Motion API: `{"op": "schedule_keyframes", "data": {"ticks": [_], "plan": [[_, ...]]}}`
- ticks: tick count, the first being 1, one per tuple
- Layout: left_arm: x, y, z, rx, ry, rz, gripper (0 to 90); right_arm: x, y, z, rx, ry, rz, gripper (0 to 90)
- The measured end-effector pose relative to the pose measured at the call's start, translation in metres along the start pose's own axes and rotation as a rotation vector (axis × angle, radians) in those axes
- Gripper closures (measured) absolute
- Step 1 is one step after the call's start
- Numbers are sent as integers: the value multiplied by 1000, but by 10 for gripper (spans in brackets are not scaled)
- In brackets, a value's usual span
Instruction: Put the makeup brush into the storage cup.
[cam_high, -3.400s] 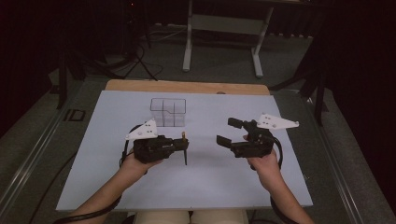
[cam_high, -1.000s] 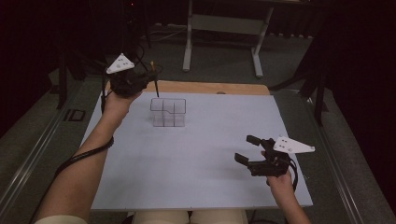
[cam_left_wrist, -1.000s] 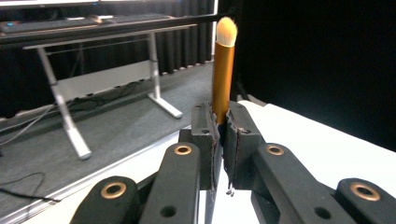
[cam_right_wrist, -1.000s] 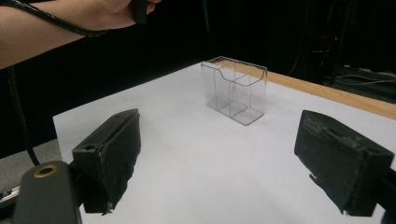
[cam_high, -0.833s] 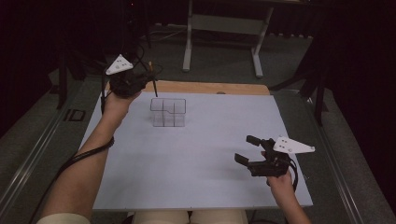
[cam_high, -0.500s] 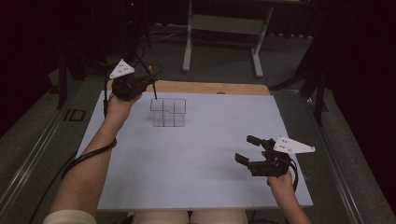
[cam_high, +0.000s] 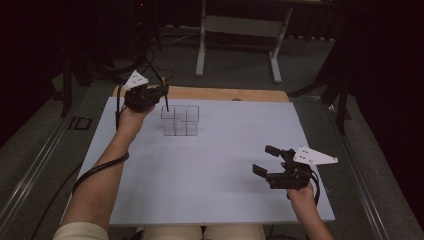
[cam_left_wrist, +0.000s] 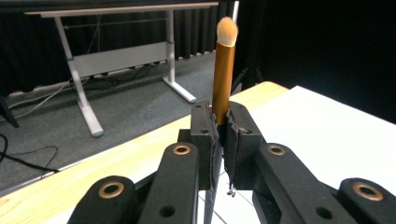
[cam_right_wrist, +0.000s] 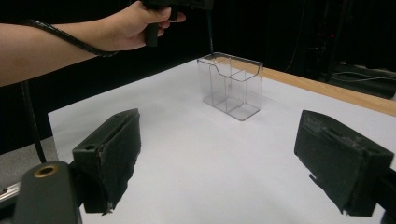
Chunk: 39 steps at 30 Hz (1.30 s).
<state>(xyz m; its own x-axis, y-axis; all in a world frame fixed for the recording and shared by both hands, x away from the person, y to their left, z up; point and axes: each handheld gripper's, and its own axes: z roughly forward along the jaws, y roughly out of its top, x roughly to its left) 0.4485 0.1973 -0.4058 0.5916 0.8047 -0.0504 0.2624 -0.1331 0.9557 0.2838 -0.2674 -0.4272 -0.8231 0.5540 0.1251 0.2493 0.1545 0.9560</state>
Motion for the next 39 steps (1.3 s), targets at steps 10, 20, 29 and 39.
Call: {"op": "schedule_keyframes", "data": {"ticks": [10,20,29,39], "plan": [[-3,1,-4,-8,1,-44,579,1,1,0,6,-4,-5,149],[-16,0,-13,-7,38,-59,218,0,0,2,12,-2,-14,150],[-22,-6,-23,10,-11,-38,20,2,1,4,17,6,-18,150],[-30,-12,-51,24,-46,-9,20,0,-1,3,30,-2,-6,150]]}}
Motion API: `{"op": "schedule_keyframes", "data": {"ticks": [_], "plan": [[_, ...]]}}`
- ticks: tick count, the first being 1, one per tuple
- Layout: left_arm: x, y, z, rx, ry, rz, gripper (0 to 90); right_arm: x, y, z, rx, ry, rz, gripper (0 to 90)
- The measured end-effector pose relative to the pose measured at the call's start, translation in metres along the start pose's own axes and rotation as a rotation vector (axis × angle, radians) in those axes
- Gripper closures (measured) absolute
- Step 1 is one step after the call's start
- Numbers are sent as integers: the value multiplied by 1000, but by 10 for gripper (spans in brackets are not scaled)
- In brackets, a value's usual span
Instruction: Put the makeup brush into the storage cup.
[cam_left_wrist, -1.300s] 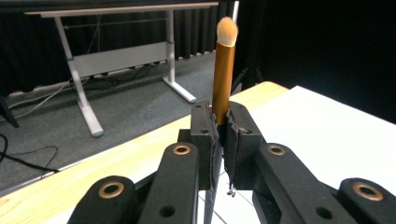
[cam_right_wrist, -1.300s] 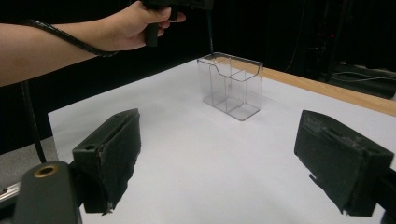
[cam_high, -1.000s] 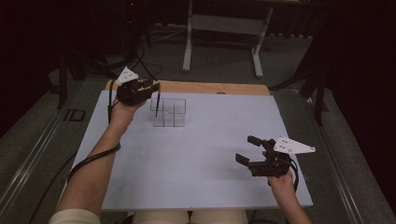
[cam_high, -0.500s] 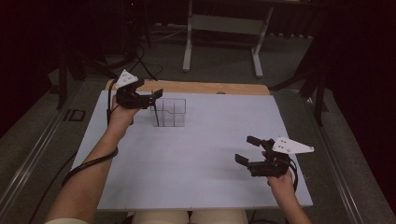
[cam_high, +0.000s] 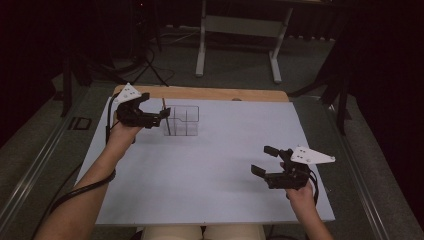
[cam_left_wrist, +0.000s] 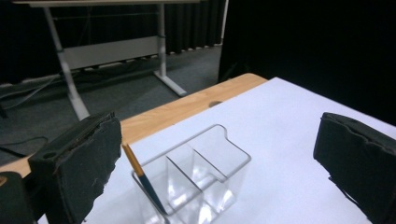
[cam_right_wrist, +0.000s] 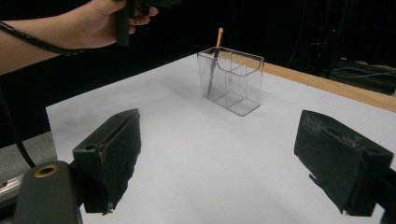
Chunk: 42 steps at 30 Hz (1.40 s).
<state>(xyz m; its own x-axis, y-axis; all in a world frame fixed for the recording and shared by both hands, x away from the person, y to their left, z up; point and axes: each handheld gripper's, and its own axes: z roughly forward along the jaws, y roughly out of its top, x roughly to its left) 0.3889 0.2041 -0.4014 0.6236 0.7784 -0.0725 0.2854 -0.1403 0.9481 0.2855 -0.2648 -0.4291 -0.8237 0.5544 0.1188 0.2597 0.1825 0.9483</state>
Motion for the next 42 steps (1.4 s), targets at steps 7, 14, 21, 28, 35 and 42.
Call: {"op": "schedule_keyframes", "data": {"ticks": [7,14,21,28,35,42], "plan": [[0,-7,-18,-5,-15,3,20,0,-1,0,1,-4,0,149],[-7,-14,-29,-29,-40,-5,20,-1,-2,2,8,-3,4,150],[-15,-19,-36,-41,-79,-22,20,0,-3,2,18,-9,-7,152],[-24,-25,-46,-57,-107,-24,20,-2,-4,0,11,-12,1,152],[-33,-34,-53,-63,-129,-16,20,-2,-4,-1,10,-16,2,152],[-41,-47,-62,-59,-139,-15,20,-3,-4,-2,11,-20,2,152]]}}
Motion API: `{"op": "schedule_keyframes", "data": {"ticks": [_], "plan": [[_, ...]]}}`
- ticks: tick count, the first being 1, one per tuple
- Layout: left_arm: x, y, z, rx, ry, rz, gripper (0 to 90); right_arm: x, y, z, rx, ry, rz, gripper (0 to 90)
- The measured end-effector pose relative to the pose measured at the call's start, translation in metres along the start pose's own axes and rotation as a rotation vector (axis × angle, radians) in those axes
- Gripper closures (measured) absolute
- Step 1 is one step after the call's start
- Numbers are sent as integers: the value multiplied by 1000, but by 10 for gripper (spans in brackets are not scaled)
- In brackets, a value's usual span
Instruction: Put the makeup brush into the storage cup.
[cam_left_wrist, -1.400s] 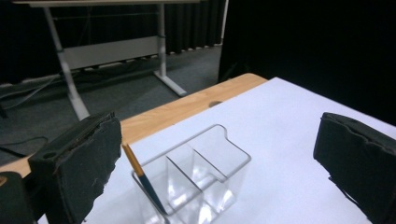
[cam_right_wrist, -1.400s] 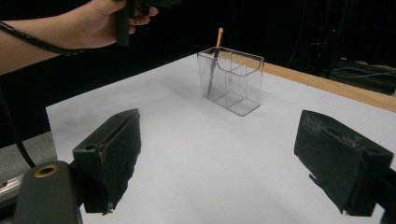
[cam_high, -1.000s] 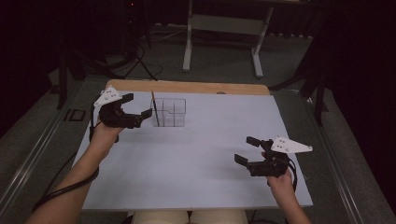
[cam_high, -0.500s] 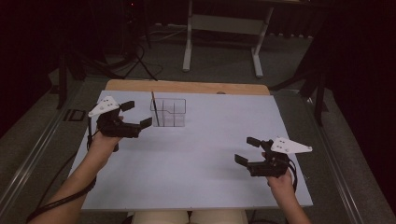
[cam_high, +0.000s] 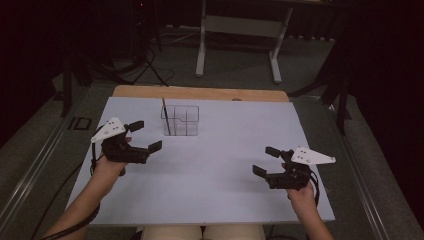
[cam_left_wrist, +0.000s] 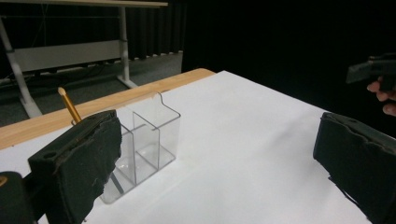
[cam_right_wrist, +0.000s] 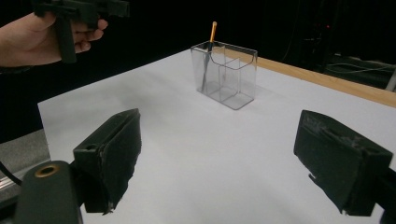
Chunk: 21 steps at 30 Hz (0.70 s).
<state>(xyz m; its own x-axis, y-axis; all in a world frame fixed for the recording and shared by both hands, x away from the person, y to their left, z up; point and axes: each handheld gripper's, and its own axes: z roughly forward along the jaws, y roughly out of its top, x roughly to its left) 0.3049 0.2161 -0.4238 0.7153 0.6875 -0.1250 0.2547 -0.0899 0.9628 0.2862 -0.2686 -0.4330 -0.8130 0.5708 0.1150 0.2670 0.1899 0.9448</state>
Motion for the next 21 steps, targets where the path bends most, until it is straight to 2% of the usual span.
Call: {"op": "schedule_keyframes", "data": {"ticks": [4,7,12,21], "plan": [[-6,-8,-3,5,-9,0,20,0,0,0,1,0,-3,152],[-11,-14,-3,24,-15,16,20,1,0,0,4,-1,-2,152],[-18,-25,-2,32,-33,3,20,0,-1,0,6,-4,-6,152],[-27,-36,-2,43,-63,-11,20,0,-1,0,10,-3,-5,151]]}}
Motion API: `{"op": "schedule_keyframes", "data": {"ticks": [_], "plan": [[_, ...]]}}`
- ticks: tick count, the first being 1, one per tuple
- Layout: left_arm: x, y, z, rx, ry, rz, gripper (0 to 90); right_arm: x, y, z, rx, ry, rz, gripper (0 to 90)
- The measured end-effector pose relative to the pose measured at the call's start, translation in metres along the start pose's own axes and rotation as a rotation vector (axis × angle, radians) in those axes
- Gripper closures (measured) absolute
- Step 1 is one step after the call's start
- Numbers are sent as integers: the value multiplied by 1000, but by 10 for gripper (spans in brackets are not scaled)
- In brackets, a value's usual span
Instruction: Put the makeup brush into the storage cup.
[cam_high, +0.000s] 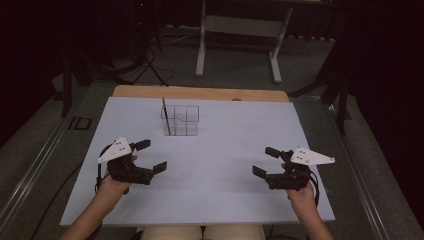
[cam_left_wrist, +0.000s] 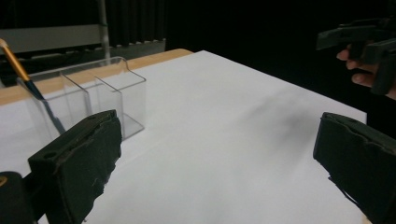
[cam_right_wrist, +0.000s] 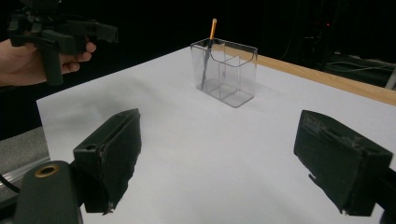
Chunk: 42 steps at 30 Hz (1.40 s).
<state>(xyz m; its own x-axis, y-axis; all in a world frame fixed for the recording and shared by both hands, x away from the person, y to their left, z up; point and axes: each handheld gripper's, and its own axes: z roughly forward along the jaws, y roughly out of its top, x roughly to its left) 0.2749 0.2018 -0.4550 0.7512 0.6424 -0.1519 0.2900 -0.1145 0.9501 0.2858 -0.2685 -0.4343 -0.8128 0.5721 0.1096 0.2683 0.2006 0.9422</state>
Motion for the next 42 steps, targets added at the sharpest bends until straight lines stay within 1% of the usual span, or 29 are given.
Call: {"op": "schedule_keyframes", "data": {"ticks": [1,3,13,17,19,22,24,27,29,31,35,42], "plan": [[-1,-1,0,-1,-1,-1,21,0,0,0,-1,1,0,152],[-4,-4,0,3,1,10,21,0,0,0,-1,-1,-3,152],[-12,-16,0,8,-23,-1,20,1,-1,0,3,1,-6,152],[-13,-20,1,16,-24,0,20,1,-1,0,5,0,-8,152],[-14,-22,2,26,-24,9,21,1,-2,0,8,0,-9,151],[-14,-26,3,22,-37,-1,21,1,-2,0,11,-1,-8,152],[-14,-28,4,25,-41,0,21,2,-2,0,14,-2,-16,152],[-14,-33,7,39,-32,18,20,3,-3,1,17,-1,-20,151],[-14,-35,8,42,-39,21,20,2,-4,1,22,0,-26,152],[-14,-35,8,40,-40,26,21,3,-5,1,24,-1,-25,152],[-16,-38,9,36,-43,50,21,2,-6,1,30,-1,-27,152],[-16,-41,10,35,-51,51,21,2,-11,3,46,-5,-32,152]]}}
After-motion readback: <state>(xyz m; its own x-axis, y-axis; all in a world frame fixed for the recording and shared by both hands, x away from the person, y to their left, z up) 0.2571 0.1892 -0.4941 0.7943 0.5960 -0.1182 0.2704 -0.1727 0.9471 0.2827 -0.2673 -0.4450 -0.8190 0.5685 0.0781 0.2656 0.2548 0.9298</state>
